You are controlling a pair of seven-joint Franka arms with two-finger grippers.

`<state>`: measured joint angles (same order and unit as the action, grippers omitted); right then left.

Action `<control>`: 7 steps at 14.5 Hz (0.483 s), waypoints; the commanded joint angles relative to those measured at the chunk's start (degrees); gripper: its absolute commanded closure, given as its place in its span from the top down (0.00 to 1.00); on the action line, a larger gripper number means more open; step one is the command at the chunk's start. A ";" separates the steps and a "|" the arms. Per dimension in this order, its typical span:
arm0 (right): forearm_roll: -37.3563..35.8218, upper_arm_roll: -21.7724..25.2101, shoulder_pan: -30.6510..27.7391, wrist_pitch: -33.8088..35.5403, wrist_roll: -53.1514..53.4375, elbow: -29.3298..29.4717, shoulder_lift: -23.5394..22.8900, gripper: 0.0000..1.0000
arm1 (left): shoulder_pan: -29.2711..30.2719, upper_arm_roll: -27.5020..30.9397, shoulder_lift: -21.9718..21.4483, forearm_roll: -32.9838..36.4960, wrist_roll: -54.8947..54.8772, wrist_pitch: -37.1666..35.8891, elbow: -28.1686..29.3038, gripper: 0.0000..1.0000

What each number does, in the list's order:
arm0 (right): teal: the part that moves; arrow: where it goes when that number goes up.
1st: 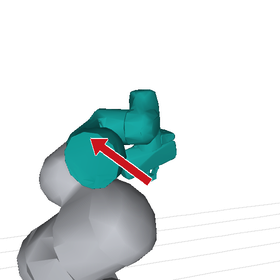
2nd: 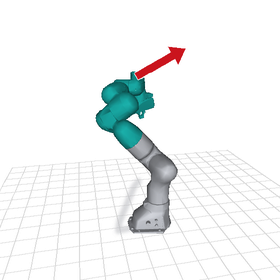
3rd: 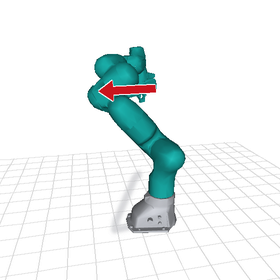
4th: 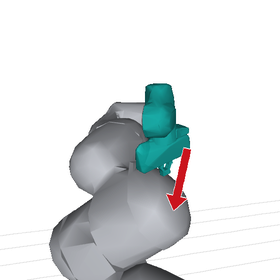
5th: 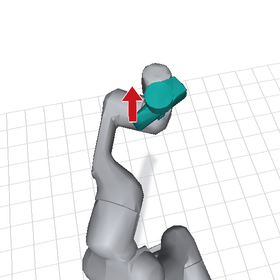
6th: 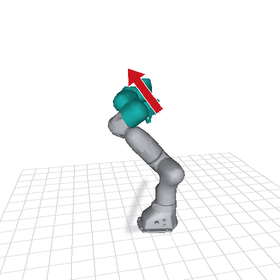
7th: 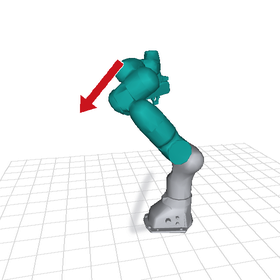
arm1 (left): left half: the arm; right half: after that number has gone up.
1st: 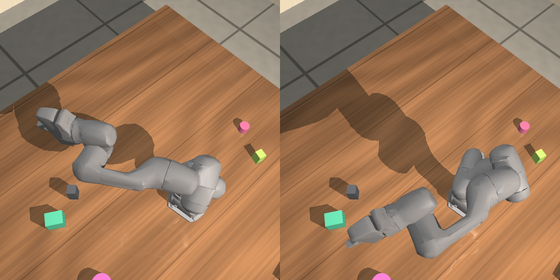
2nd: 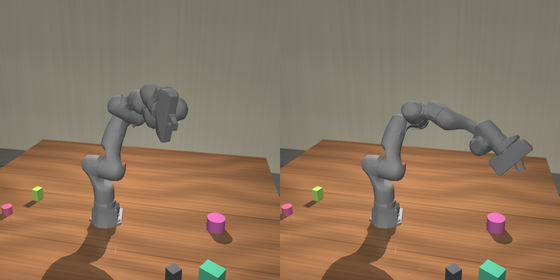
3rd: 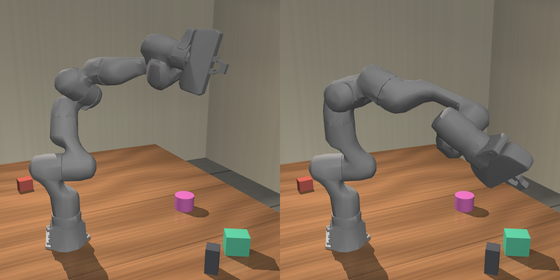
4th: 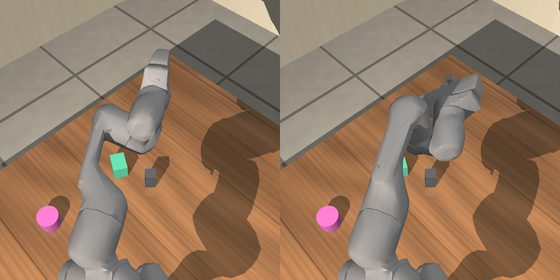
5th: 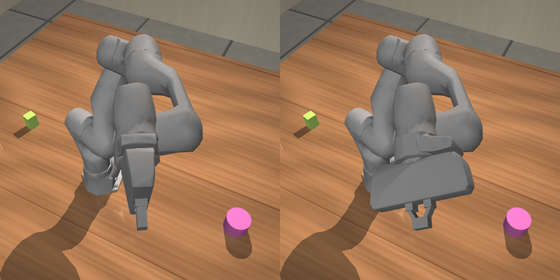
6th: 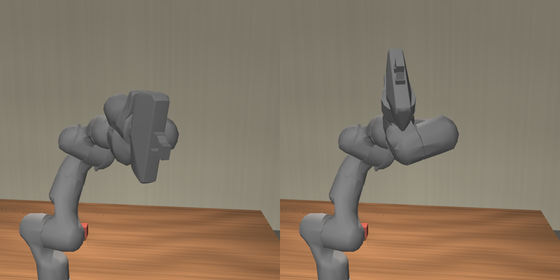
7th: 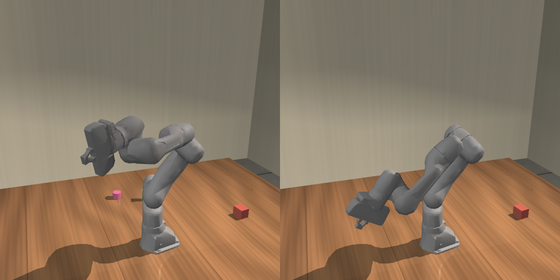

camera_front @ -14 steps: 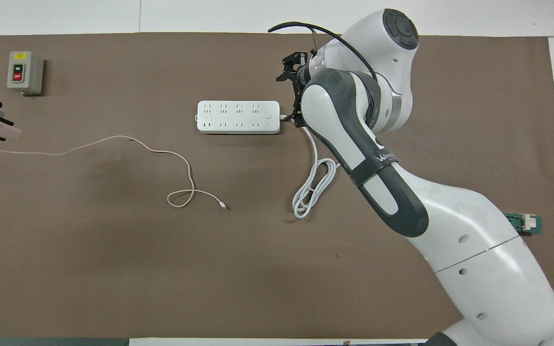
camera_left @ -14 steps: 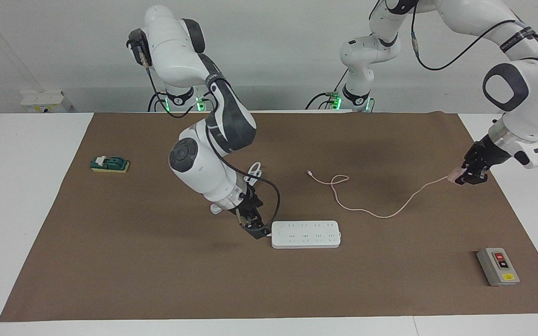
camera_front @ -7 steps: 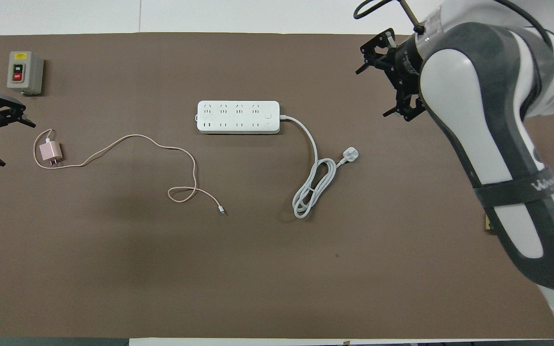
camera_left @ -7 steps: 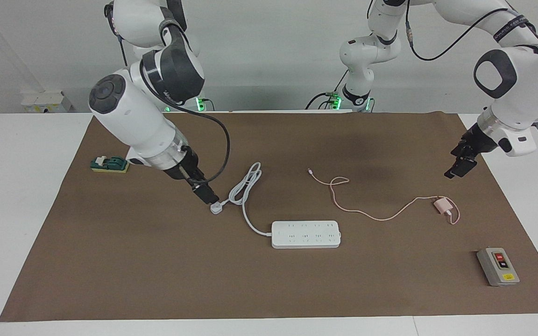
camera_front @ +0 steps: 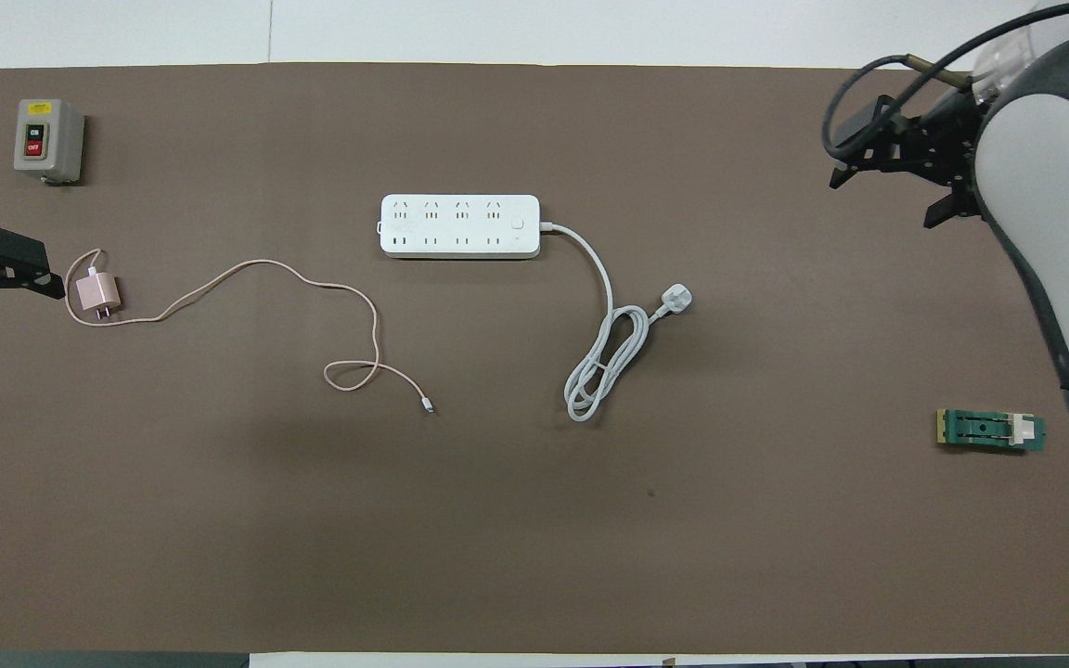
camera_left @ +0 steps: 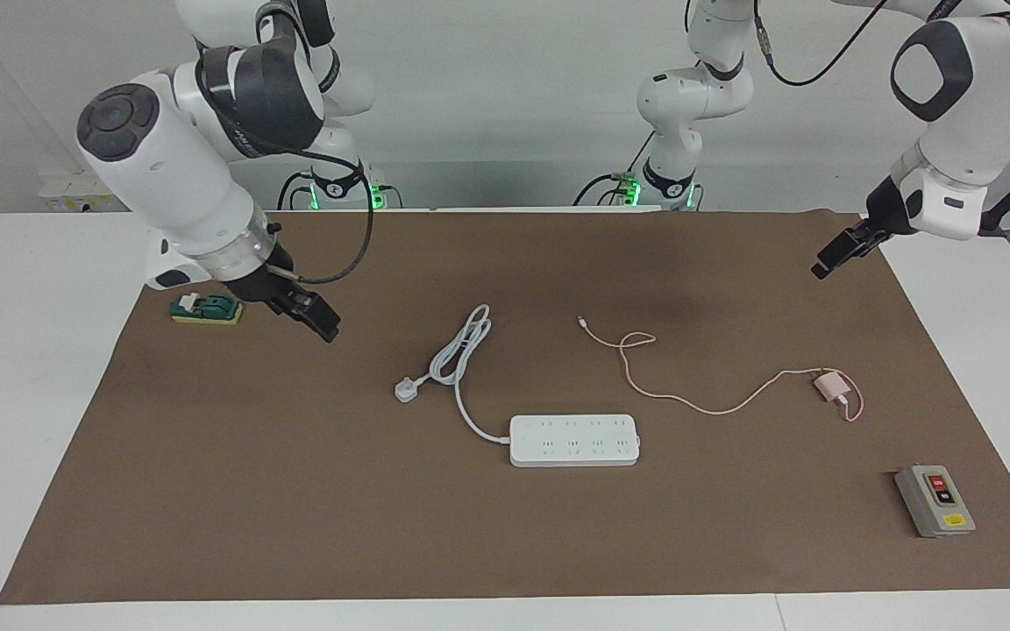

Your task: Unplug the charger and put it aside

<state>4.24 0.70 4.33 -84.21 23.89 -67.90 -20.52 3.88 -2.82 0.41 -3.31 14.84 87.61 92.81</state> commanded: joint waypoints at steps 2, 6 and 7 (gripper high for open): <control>-5.29 -0.52 -3.09 1.06 -18.93 -2.77 5.13 1.00 | -5.02 0.72 -1.99 4.71 -7.87 -4.28 0.61 1.00; -7.32 -0.52 -5.46 2.21 -28.79 -10.36 14.14 1.00 | -6.33 1.24 -1.29 4.37 -13.25 -3.68 0.44 1.00; -7.32 -0.52 -5.91 2.21 -30.03 -15.37 17.93 1.00 | -5.81 0.89 -0.94 4.46 -14.65 -3.68 0.26 1.00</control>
<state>-2.03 0.76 0.04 -80.80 -2.70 -72.05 -10.85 -1.28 -2.61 -0.81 0.12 2.91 83.67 93.00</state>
